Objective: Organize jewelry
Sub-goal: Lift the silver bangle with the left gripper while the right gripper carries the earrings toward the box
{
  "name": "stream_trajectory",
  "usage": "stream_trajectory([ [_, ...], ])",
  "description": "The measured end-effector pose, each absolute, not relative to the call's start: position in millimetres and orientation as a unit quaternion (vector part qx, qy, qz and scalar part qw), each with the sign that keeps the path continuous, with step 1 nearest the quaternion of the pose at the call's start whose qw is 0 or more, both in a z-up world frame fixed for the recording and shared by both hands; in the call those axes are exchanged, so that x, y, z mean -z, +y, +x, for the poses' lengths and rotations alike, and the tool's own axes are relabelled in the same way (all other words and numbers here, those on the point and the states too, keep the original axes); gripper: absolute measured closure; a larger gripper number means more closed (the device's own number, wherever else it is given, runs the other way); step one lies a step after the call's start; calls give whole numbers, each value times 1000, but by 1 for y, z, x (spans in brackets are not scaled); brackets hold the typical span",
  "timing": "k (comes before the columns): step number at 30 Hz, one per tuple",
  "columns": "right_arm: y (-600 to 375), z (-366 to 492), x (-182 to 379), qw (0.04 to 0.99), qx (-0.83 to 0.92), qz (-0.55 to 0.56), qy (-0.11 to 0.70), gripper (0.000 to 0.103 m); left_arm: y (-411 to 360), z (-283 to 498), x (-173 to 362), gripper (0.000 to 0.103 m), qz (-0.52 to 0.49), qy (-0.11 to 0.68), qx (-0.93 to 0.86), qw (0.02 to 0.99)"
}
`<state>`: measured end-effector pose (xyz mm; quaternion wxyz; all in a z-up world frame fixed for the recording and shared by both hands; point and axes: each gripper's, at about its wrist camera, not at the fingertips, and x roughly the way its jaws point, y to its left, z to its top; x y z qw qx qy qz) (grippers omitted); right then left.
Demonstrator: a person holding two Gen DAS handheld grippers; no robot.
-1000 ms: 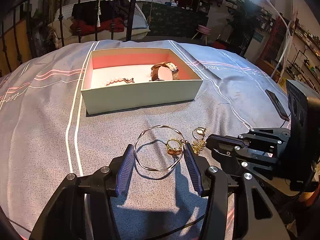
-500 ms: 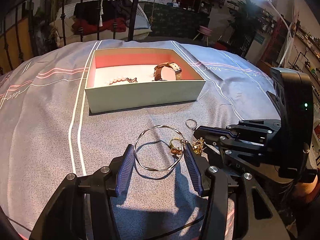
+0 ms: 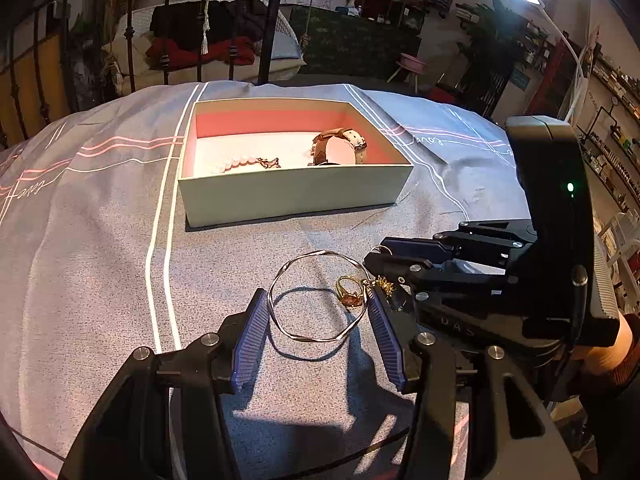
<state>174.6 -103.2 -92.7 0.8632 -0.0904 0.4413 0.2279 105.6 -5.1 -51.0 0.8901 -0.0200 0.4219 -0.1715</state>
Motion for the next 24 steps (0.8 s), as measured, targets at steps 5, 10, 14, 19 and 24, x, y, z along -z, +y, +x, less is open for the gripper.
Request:
stream_trajectory([
  [5, -110, 157, 75, 887, -234, -81, 389, 84, -7, 108, 44, 53, -16, 412, 166, 896],
  [10, -118, 152, 48, 902, -237, -67, 355, 84, -9, 122, 30, 53, -5, 404, 153, 902],
  [14, -122, 157, 31, 909, -231, -68, 339, 84, -9, 133, 18, 53, -14, 389, 158, 908],
  [19, -128, 173, 10, 923, -223, -56, 308, 84, -17, 153, 8, 53, -1, 384, 153, 911],
  [24, -130, 190, -6, 934, -223, -46, 276, 84, -14, 172, -6, 53, -10, 369, 136, 919],
])
